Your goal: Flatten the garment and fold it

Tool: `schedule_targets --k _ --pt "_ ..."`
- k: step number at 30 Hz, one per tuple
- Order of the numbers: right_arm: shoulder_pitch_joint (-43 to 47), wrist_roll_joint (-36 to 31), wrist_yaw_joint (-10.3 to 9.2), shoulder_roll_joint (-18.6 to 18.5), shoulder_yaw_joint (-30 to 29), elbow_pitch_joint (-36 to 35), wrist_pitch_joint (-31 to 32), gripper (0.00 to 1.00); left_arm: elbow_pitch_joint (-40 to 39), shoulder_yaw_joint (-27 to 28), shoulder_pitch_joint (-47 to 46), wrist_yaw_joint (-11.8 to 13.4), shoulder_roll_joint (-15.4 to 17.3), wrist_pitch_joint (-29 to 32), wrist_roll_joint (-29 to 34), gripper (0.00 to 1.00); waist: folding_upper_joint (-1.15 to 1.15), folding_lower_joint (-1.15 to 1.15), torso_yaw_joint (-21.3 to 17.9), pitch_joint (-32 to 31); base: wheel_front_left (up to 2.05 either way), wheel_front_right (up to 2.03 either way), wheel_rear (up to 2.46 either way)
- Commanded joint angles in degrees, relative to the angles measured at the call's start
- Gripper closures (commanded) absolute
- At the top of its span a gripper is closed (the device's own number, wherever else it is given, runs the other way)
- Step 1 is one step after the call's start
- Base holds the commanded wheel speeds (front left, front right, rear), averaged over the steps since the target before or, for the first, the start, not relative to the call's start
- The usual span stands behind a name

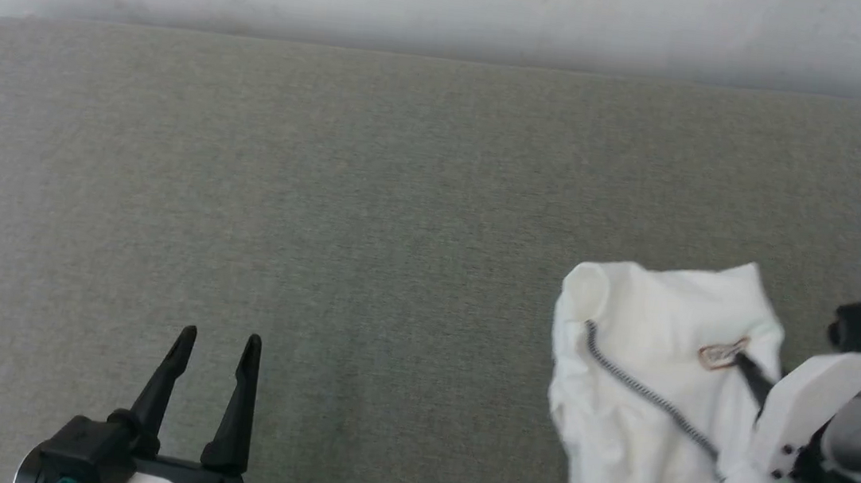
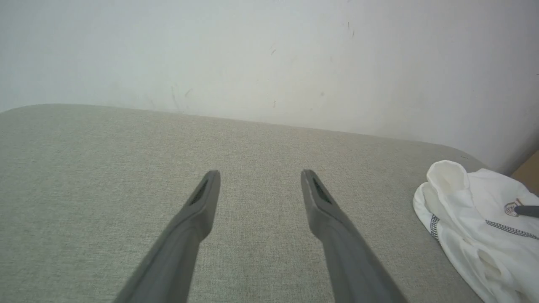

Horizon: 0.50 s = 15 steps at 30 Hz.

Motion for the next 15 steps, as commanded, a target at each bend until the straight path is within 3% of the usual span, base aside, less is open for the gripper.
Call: schedule_targets --k 1,7,15 --pt "-1.9 -0.9 -0.11 -2.2 0.1 -1.1 0.5 1.00 -0.6 0.0 -1.0 0.2 0.3 0.1 0.5 0.00 0.00 0.00 -2.4 1.0 0.00 0.00 0.00" --pt "-6.7 -1.6 -0.11 -9.8 2.1 -4.0 3.8 1.00 -2.4 0.1 -3.4 0.1 1.2 0.5 1.3 0.00 0.00 0.00 -6.1 4.2 0.00 0.00 0.00" --pt "-12.6 -1.9 -0.11 -22.6 5.3 -3.9 6.1 1.00 -3.9 0.1 -7.9 0.1 2.3 1.5 2.6 0.00 0.00 0.00 -8.8 10.2 0.00 0.00 0.00"
